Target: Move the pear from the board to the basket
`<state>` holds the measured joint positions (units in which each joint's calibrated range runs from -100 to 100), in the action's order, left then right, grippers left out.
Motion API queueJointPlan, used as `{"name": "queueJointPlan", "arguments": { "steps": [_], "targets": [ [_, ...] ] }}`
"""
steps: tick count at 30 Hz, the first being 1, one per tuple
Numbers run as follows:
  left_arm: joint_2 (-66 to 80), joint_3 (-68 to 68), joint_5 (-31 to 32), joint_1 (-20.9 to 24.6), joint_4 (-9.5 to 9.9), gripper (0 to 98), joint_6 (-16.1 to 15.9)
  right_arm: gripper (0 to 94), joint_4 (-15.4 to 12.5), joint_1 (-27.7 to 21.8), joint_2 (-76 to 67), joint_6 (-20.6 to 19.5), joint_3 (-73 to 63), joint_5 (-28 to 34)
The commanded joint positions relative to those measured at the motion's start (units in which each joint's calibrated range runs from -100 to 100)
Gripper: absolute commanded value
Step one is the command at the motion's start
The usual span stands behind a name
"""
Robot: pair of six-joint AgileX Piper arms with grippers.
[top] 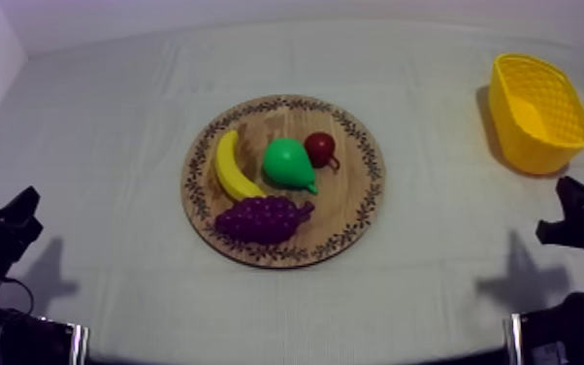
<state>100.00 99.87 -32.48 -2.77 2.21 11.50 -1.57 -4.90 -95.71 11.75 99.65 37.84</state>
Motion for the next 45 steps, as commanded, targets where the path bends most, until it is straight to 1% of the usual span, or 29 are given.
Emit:
{"name": "queueJointPlan", "arguments": {
  "steps": [1,34,38,43,45],
  "targets": [
    [0.0,0.0,0.0,0.0,0.02,0.1,-0.1,0.2,0.0,0.0,0.0,0.0,0.0,0.0],
    [0.0,0.0,0.0,0.0,0.02,0.1,0.0,0.2,0.0,0.0,0.0,0.0,0.0,0.0],
    [0.0,0.0,0.0,0.0,0.02,0.1,0.0,0.2,0.0,0.0,0.0,-0.4,0.0,0.0],
    [0.0,0.0,0.0,0.0,0.02,0.1,0.0,0.3,0.0,0.0,0.0,0.9,0.0,0.0],
    [0.0,0.0,0.0,0.0,0.02,0.1,0.0,0.4,0.1,-0.1,0.0,0.2,0.0,0.2]
  ]
}}
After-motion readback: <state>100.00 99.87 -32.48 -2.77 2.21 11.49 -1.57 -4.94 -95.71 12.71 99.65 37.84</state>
